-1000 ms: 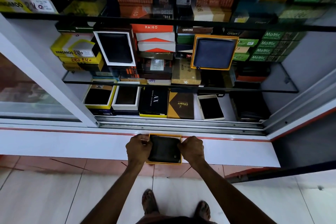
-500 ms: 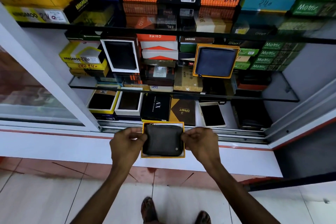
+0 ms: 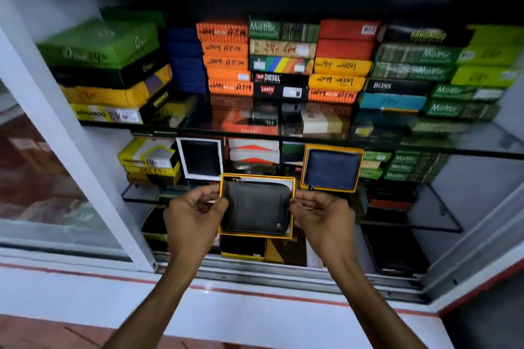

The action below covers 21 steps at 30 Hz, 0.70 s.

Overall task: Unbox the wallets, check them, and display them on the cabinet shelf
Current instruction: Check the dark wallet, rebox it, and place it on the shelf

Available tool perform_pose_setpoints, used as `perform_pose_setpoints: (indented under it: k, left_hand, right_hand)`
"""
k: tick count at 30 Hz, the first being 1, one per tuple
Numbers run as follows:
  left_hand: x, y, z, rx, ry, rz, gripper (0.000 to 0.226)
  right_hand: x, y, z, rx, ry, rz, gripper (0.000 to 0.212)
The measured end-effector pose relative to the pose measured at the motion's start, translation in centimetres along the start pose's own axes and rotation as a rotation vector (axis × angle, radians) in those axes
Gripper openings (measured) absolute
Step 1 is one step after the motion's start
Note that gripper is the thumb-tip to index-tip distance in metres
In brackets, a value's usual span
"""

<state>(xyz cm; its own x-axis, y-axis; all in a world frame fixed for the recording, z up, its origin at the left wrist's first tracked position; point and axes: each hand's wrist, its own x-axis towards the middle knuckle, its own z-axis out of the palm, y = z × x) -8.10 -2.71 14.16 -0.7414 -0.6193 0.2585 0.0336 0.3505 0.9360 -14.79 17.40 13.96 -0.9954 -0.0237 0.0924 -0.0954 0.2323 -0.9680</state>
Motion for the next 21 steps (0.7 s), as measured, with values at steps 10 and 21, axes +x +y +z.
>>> perform_pose_setpoints:
  k: [10, 21]
  left_hand:
    - [7.0, -1.5, 5.4, 0.011, 0.015, 0.108, 0.028]
    - [9.9, -2.8, 7.8, 0.152, -0.002, 0.161, 0.030]
  right_hand:
    - [7.7, -0.5, 2.6, -0.162, 0.107, -0.123, 0.018]
    - [10.9, 0.4, 4.1, -0.181, 0.151, -0.091, 0.018]
